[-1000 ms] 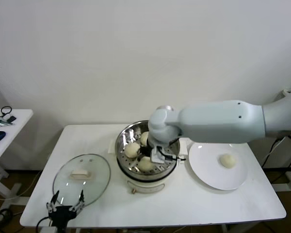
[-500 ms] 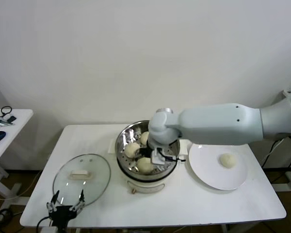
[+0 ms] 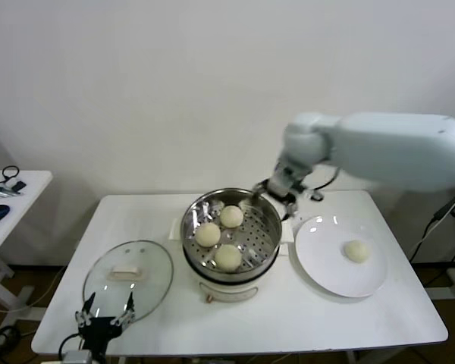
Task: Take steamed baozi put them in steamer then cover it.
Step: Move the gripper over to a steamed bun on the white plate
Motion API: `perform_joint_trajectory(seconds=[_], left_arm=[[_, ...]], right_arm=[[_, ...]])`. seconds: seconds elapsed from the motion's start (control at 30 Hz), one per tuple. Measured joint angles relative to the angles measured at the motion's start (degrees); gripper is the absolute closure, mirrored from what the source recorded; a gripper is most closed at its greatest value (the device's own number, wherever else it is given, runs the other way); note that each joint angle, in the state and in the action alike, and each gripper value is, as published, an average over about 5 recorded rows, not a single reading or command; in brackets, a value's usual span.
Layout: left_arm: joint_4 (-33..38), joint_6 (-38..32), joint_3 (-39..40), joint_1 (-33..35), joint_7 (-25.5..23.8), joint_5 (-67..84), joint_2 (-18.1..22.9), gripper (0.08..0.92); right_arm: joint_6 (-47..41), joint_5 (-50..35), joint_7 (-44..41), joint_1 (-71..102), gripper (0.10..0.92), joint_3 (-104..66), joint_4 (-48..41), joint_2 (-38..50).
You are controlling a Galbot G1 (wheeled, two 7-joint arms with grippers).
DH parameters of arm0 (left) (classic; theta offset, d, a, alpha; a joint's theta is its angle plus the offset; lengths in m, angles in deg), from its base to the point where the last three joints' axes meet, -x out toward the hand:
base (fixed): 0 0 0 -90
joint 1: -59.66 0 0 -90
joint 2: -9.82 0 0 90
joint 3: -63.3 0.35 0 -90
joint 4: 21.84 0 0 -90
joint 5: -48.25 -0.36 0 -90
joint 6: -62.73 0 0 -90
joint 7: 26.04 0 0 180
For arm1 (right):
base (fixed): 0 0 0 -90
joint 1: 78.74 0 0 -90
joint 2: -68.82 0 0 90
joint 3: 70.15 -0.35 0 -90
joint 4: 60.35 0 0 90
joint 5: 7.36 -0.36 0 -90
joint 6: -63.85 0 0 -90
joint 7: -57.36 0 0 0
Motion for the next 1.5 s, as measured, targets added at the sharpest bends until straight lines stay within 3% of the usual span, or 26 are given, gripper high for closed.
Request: perform_joint_trajectory(seconds=[0.23,0.57,1.3,1.5], left_arm=[[-0.4,-0.2,-0.1,-0.2,-0.2,0.1,-0.2,0.177],[-1.3,-0.5,-0.3,-0.3,-0.2,0.1,0.3,0.177],[-2.3,-0.8,-0.8,0.0,0.0,-0.2,1.0,0.177],[-2.4,-0.7,-0.8,-0.3,0.1,-0.1,1.0,0.177]], right_arm=[[-5.2,-1.7,-0.5,4.9,0.203,-0.8,-6.5,8.8],[-7.6,4.9,-0.9,21.6,0.203,-11.7,-15.9,13.8],[-5.6,15.0,-1.4,42.9,0.204,-30.1,-33.9,7.6],[-5.3,16.4,-1.4,44.4,0.261,-31.5,-35.9,6.6]])
